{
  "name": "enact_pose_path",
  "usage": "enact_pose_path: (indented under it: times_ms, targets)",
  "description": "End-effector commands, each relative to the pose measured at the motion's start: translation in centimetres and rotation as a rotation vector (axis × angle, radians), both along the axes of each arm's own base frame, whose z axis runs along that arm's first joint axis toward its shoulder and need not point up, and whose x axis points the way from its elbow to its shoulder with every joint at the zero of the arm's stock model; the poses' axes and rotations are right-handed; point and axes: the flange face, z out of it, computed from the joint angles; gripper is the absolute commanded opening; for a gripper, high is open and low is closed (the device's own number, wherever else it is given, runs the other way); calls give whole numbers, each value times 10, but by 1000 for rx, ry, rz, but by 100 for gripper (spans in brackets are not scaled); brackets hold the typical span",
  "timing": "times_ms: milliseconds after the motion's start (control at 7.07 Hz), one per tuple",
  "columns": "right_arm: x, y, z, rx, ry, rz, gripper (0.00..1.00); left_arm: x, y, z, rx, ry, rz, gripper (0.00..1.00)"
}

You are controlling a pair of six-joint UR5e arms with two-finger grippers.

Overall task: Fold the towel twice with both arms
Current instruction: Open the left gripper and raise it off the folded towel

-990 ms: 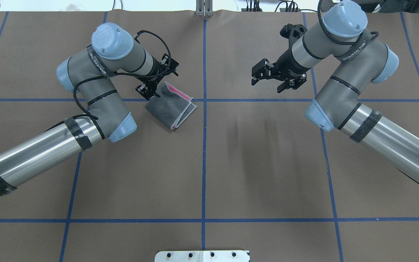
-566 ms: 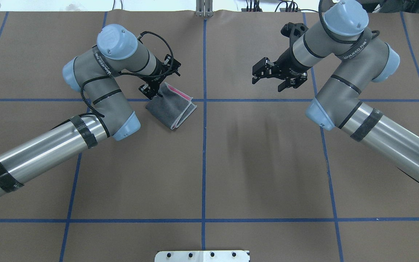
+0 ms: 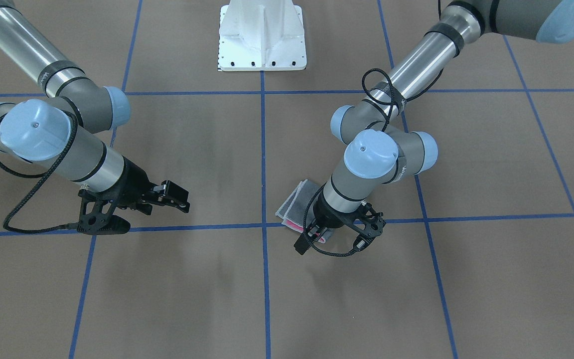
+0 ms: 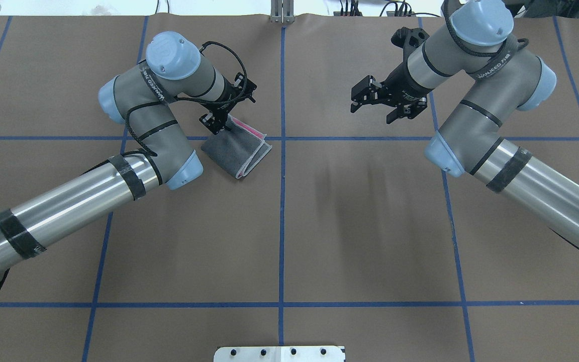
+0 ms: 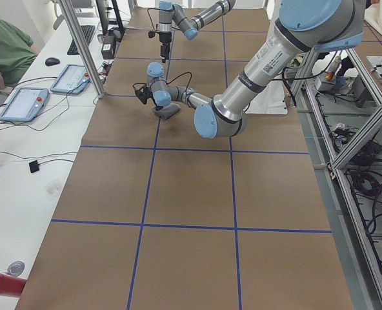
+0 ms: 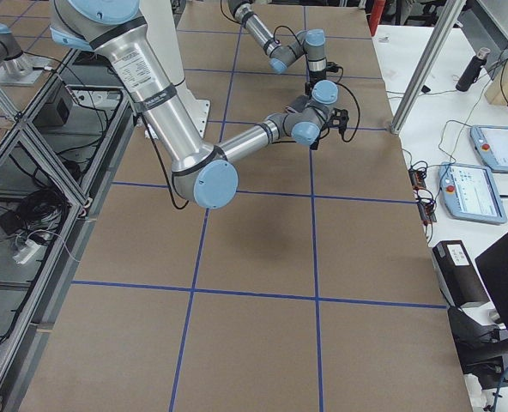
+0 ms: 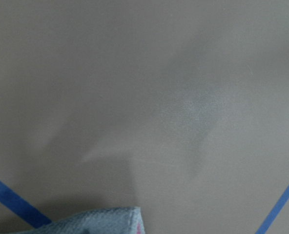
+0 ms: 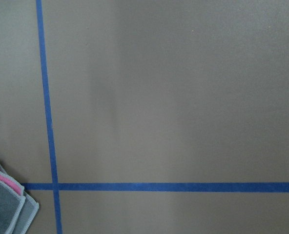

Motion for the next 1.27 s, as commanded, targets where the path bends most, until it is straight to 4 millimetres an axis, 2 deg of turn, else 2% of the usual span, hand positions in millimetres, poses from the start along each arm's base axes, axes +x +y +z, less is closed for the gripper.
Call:
enact_pose_path:
  times_ms: [0,141,566,707,849,1132]
  targets:
    - [4,-3,0,0,-1,7,100,8,-9,-1,21,11,-13,100]
    - [5,-3,0,0,-1,8,100,8,-10,-1,21,11,-13,100]
    - [6,-4,1,-2,1,10,100,13,-17,-26,43,19,-33,100]
    - [7,-5,1,-3,2,11,100,12,-18,-28,47,21,-34,100]
    - [9,-6,1,-2,2,14,100,7,-23,-37,54,28,-43,100]
    - [38,-23,3,4,7,52,100,-21,-41,-50,120,25,-47,100]
